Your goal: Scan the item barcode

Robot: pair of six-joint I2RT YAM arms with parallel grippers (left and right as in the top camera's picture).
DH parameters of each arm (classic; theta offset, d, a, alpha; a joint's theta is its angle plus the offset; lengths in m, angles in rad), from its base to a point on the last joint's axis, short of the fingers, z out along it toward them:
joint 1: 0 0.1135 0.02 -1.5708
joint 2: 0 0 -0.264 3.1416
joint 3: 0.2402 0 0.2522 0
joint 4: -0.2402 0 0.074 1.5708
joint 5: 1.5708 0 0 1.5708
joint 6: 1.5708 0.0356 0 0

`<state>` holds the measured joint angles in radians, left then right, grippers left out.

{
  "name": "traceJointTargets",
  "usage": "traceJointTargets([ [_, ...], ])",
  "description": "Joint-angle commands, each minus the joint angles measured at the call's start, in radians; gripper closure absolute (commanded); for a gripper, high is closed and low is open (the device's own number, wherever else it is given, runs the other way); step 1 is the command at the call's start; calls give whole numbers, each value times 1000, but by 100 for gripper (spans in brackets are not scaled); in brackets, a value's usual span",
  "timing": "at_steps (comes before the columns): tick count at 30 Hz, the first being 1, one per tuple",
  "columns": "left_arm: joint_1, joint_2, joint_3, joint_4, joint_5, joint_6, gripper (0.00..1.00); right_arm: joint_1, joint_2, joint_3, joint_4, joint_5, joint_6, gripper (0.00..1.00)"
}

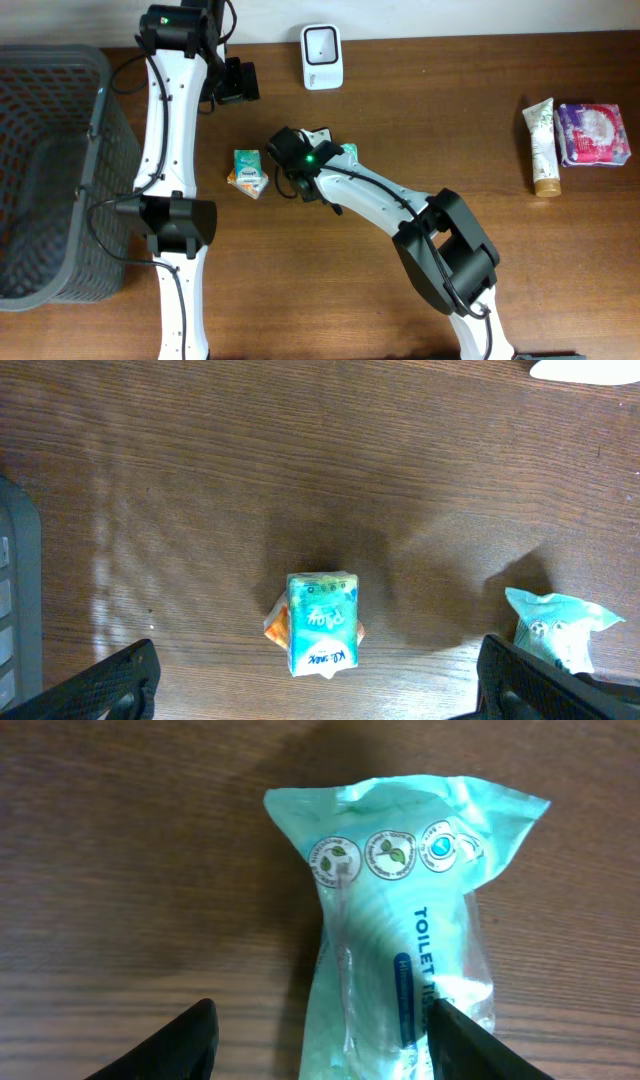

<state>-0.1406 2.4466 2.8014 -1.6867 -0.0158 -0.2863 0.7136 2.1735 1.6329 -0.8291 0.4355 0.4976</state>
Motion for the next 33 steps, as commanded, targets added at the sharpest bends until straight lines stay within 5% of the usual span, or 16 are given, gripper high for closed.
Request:
traceJointTargets([
  [1,2,1,13,-1,-10,11,1,-14,34,-8,0,75,16,39],
  [6,0,1,13,-1,-10,11,1,-16,41,-8,11,101,16,48],
  [15,-1,1,13,-1,-10,11,1,-68,89,-13,42,95,12,51],
  [17,-1,1,13,-2,-11,11,1,-68,92,-13,45,92,12,59],
  [20,-1,1,13,-2,-10,11,1,-68,85,-11,40,3,-42,96],
  [24,-1,1,13,-1,-10,11,1,-73,-8,-11,31,-103,-45,96],
  [29,-1,1,13,-1,-10,11,1,-189,-160,-11,-11,-571,-129,96],
  [33,-1,1,13,-1,-10,11,1,-350,-169,-13,-105,-1136,-322,96],
])
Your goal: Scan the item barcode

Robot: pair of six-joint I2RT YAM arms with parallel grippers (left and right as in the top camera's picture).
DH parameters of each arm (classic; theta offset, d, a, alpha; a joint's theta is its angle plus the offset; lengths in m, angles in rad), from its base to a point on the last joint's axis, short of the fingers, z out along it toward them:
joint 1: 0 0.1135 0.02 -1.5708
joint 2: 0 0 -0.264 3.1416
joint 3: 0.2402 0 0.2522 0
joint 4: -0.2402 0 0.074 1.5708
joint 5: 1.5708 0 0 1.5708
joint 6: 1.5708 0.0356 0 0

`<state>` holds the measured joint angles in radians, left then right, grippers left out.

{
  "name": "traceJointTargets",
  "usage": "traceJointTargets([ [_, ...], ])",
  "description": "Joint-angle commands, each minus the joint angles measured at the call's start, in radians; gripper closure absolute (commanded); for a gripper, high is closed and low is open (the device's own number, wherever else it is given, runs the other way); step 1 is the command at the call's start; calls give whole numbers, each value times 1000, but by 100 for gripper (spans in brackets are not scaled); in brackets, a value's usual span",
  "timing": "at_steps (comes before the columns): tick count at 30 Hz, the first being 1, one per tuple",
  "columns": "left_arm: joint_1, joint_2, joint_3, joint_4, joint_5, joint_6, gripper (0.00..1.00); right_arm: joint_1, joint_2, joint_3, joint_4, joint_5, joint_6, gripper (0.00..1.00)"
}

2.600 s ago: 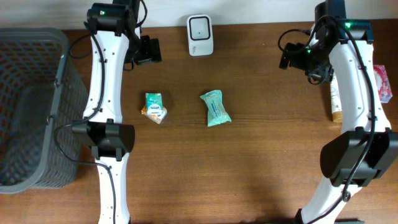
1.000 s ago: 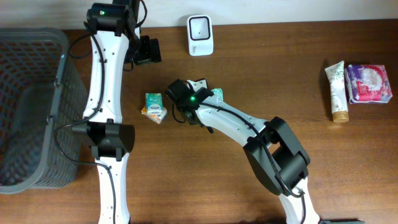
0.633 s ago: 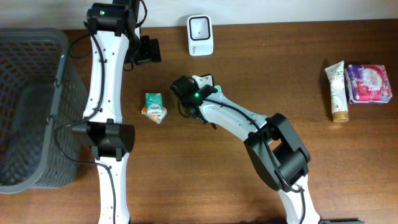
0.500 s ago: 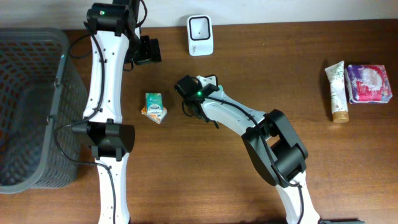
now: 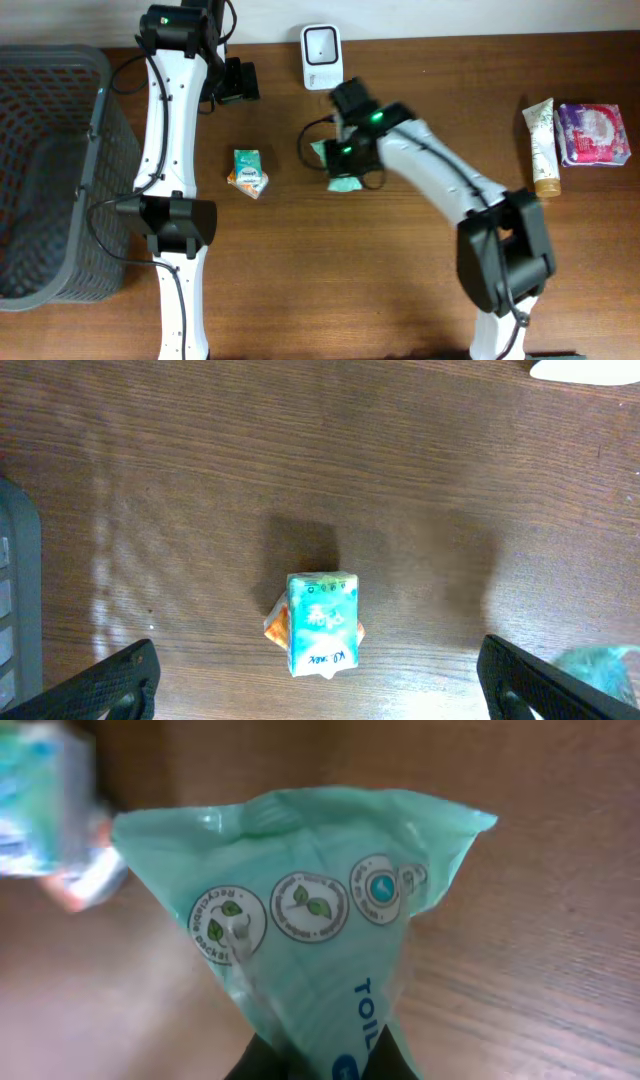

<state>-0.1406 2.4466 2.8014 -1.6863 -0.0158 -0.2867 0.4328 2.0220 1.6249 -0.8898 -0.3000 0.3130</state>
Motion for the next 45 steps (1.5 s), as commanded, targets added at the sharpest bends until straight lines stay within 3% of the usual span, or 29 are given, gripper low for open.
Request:
traceJointTargets([
  [1,-1,1,13,-2,-10,12,1,-100,-18,-5,-82,-472,-193,96],
  [6,-1,1,13,-2,-10,12,1,-267,-17,-66,-155,-634,-284,96],
  [12,-1,1,13,-2,-10,12,1,-433,-13,-398,72,-820,-272,96],
  [13,-1,1,13,-2,-10,12,1,-463,-13,-433,85,-814,-272,91],
  [14,-1,1,13,-2,-10,12,1,-500,-13,-451,80,-766,-272,73],
  [15,-1,1,13,-2,-10,12,1,-523,-13,-451,76,-678,-261,67],
  [17,-1,1,13,-2,-10,12,1,-552,-13,-450,72,-492,-162,60],
  [19,-1,1,13,-2,-10,12,1,-575,-13,-408,20,-425,-159,48],
  [20,-1,1,13,-2,-10,12,1,-578,-14,-358,-39,-393,-169,48],
  [22,-1,1,13,-2,-10,12,1,-573,-15,-271,-139,-309,-179,47],
  [25,-1,1,13,-2,-10,12,1,-523,-16,-80,-338,-270,-307,47],
  [29,-1,1,13,-2,-10,12,1,-374,-23,99,-492,-161,-343,42],
  [31,-1,1,13,-2,-10,12,1,-278,-23,108,-507,-42,-334,30],
  [33,-1,1,13,-2,-10,12,1,-130,-18,75,-481,277,-185,2],
  [34,-1,1,13,-2,-10,12,1,-89,-18,60,-472,375,-120,1],
  [37,-1,1,13,-2,-10,12,1,12,-18,-24,-378,431,-82,1],
  [41,-1,1,13,-2,-10,12,1,34,-18,-138,-282,417,-68,2],
  [42,-1,1,13,-2,-10,12,1,32,-18,-165,-257,417,-68,10],
  [44,-1,1,13,-2,-10,12,1,31,-18,-187,-223,401,-68,45],
  [45,-1,1,13,-2,-10,12,1,31,-18,-197,-192,373,-68,54],
])
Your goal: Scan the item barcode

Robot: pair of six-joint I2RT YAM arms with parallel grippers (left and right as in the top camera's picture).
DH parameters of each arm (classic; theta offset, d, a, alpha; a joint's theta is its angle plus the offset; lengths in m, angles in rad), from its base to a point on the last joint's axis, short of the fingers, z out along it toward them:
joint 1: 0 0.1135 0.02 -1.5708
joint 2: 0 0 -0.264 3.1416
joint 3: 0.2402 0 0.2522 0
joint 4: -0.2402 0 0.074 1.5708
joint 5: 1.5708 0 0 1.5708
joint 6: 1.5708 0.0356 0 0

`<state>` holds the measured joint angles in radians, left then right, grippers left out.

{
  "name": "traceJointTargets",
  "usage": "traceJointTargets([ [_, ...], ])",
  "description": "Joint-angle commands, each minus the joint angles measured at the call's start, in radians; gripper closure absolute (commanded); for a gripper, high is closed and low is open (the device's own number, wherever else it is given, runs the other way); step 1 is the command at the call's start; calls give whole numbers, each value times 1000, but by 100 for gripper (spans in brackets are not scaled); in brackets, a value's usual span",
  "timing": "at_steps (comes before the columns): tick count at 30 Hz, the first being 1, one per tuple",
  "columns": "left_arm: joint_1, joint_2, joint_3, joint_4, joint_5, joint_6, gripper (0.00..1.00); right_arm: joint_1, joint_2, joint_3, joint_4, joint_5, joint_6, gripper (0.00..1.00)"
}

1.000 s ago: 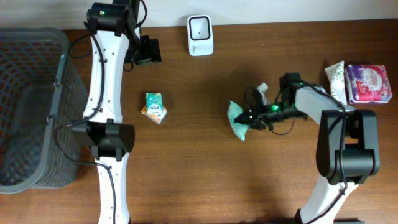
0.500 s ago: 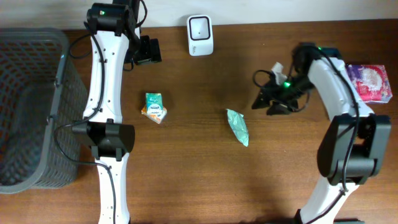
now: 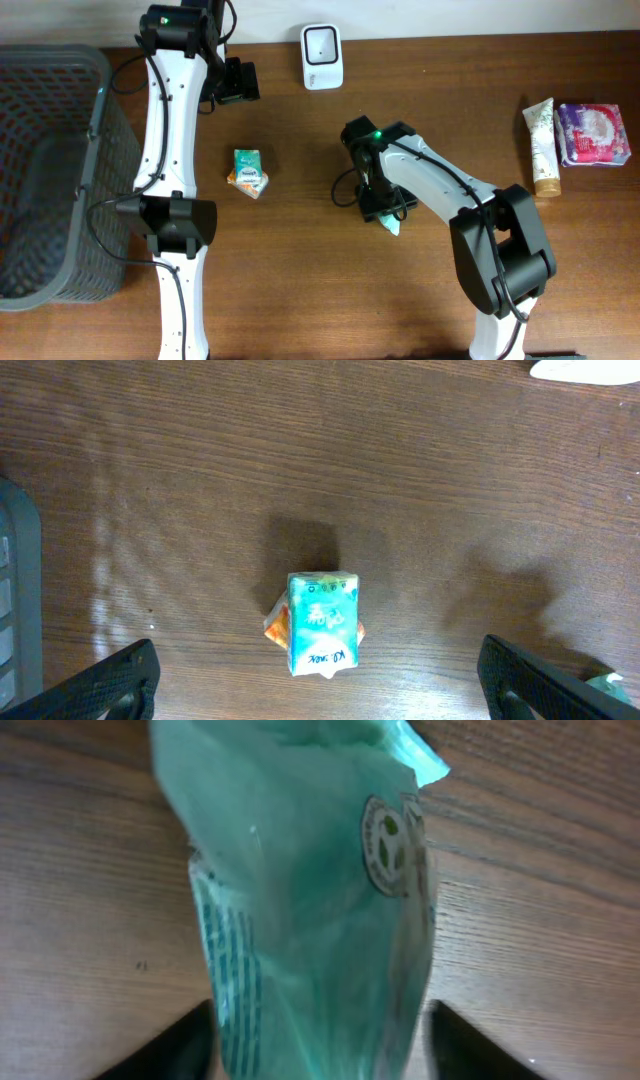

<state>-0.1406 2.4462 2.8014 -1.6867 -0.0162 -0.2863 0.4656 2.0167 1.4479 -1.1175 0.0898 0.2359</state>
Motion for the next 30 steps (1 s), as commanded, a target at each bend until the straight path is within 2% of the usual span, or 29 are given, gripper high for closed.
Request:
traceJointTargets([
  [1,-1,2,13,-1,-10,11,1,-2,-13,-26,55,-30,9,55],
  [3,-1,2,13,-1,-10,11,1,-2,-13,-36,81,-34,9,55],
  [4,-1,2,13,-1,-10,11,1,-2,-13,-36,83,-42,9,60],
  [6,-1,2,13,-1,-10,11,1,-2,-13,-35,109,-111,8,64],
  [8,-1,2,13,-1,-10,11,1,-24,-13,-7,150,-264,5,65],
  [11,-1,2,13,-1,-10,11,1,-116,-13,77,157,-515,4,72],
  [14,-1,2,13,-1,-10,11,1,-234,-12,89,194,-823,-95,73],
  [15,-1,2,13,-1,-10,11,1,-259,-12,86,187,-866,-127,76],
  [21,-1,2,13,-1,-10,11,1,-333,-12,2,236,-1014,-212,77],
  [24,-1,2,13,-1,-10,11,1,-403,-12,-37,236,-1224,-336,77],
  [28,-1,2,13,-1,-10,11,1,-452,-12,-110,236,-1344,-455,77],
  [30,-1,2,13,-1,-10,11,1,-452,-12,-137,234,-1420,-608,76],
])
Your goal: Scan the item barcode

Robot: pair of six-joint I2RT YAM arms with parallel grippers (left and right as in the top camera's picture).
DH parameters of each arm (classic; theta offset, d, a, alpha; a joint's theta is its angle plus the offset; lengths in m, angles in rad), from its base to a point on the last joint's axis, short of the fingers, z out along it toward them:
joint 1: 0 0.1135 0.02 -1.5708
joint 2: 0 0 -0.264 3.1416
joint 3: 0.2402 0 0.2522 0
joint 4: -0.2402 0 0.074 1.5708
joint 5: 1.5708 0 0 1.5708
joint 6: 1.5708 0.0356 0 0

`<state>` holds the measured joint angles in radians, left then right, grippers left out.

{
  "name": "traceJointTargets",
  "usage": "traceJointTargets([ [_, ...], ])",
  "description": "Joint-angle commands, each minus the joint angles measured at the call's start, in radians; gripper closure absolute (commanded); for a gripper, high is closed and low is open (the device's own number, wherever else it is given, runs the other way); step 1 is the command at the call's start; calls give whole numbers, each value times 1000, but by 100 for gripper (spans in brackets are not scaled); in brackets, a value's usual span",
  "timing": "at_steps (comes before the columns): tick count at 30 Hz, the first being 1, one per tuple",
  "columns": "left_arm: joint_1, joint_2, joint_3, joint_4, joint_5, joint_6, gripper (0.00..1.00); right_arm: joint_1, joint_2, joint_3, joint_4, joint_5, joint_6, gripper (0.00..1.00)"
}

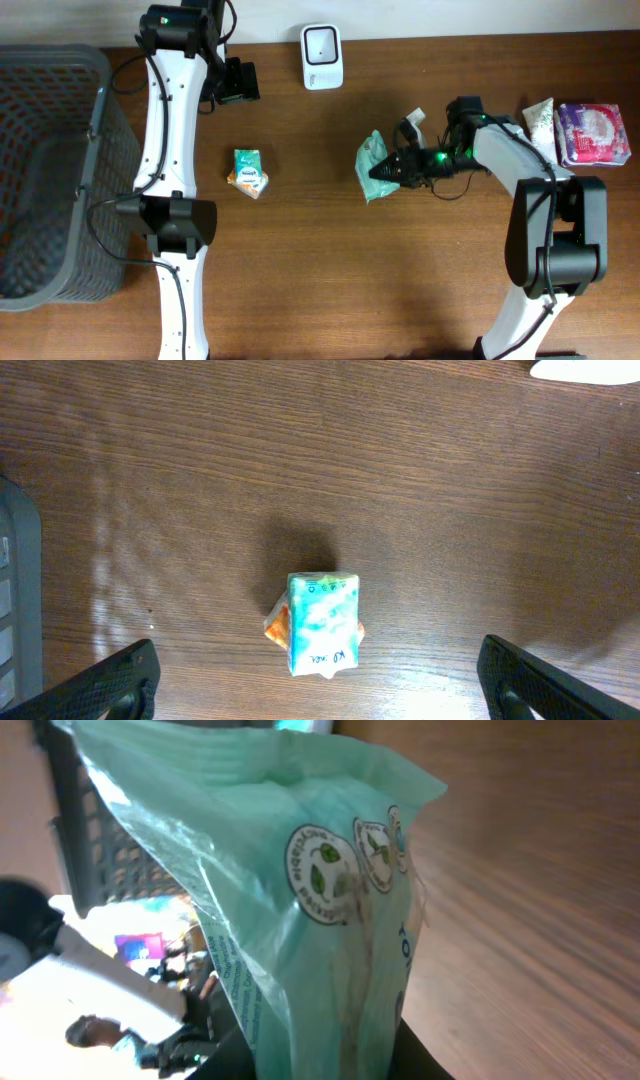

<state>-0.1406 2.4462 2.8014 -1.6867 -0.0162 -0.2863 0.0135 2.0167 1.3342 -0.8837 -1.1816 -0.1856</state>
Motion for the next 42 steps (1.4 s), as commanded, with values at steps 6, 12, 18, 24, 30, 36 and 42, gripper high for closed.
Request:
traceJointTargets([
  [6,-1,2,13,-1,-10,11,1,27,-12,-26,-5,-223,-397,77],
  [12,-1,2,13,-1,-10,11,1,69,-13,90,79,-370,-325,77],
  [18,-1,2,13,-1,-10,11,1,173,-13,270,81,-370,-185,77],
  [24,-1,2,13,-1,-10,11,1,189,-13,354,93,-370,-119,80],
  [30,-1,2,13,-1,-10,11,1,247,-12,354,95,-371,-193,80],
  [36,-1,2,13,-1,-10,11,1,287,-13,354,117,-367,-211,80],
  [42,-1,2,13,-1,-10,11,1,279,-12,354,118,-262,-88,85],
])
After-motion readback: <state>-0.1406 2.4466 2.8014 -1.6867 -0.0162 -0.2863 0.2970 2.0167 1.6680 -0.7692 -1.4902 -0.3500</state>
